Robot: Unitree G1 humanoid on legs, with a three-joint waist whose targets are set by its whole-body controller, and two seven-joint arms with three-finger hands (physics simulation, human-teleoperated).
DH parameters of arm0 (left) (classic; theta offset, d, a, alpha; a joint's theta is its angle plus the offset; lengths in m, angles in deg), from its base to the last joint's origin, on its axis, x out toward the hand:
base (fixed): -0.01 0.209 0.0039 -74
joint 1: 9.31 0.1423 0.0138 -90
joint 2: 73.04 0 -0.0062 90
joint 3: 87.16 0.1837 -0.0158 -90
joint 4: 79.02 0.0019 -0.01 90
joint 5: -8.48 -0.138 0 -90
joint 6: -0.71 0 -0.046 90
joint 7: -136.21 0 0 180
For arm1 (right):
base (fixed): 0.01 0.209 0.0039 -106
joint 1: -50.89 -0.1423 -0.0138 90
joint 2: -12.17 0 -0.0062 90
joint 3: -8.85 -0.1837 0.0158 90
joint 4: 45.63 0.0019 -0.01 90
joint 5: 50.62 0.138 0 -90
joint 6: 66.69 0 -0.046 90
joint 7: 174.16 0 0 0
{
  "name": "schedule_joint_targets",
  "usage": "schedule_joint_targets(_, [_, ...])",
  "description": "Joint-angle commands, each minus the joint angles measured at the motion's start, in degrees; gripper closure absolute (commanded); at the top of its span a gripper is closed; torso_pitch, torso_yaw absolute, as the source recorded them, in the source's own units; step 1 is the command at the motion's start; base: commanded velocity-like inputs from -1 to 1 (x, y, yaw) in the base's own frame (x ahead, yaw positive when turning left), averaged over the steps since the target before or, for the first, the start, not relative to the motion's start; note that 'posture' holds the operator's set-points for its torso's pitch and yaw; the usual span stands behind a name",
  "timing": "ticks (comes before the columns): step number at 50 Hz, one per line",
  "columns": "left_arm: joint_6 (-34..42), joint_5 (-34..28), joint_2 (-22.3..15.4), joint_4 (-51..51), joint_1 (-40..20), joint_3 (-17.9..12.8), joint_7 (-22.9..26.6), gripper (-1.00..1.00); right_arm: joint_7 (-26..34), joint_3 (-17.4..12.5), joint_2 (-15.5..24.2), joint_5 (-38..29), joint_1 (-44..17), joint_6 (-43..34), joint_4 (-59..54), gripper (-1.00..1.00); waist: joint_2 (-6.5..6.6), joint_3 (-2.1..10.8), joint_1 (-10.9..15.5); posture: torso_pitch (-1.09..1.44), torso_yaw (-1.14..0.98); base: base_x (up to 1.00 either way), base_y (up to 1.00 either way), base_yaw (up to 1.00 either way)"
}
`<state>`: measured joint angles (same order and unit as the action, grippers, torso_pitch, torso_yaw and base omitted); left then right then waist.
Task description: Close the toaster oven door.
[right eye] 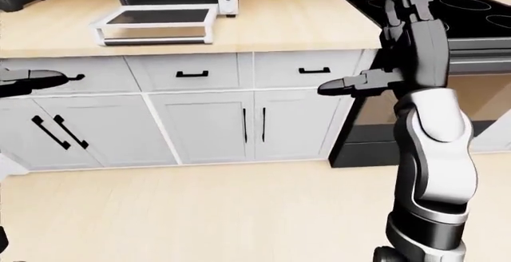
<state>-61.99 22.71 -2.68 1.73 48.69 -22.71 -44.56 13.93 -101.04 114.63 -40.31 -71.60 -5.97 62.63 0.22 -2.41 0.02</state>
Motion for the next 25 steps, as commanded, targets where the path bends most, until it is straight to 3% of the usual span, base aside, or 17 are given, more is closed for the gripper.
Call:
schedule_joint_targets(1, [-1.42,0.09,-1.35,-1.49,-1.45,-0.52,-0.08,-1.00,-0.09,-0.79,0.95,0.05,-1.43,1.41,1.54,-1.00,0.14,1.25,-0.06,0.00,0.00,0.00,0.00,0.00])
schedule_joint_targets(14, [-1.10,0.97,-3.84,-0.50,-3.29,-0.95,-0.92,-1.00,0.50,-0.91,2.12,-0.31,-2.58,1.18,1.62,-1.00,0.28,0.94,-0.13,0.00,0.00,0.00,0.01,0.00])
schedule_joint_targets(15, [-0.99,1.04,-3.89,-0.61,-3.26,-0.99,-0.99,-1.00,0.58,-0.98,2.19,-0.24,-2.57,1.19,1.77,-1.00,0.51,1.98,-0.14,0.00,0.00,0.02,0.08,0.00])
schedule_joint_targets(25, [-1.12,1.00,-4.37,-0.59,-3.26,-0.94,-0.61,-1.00,0.82,-1.12,2.63,-0.15,-2.75,1.00,1.80,-1.00,1.14,0.90,-0.29,0.00,0.00,0.03,0.11,0.00])
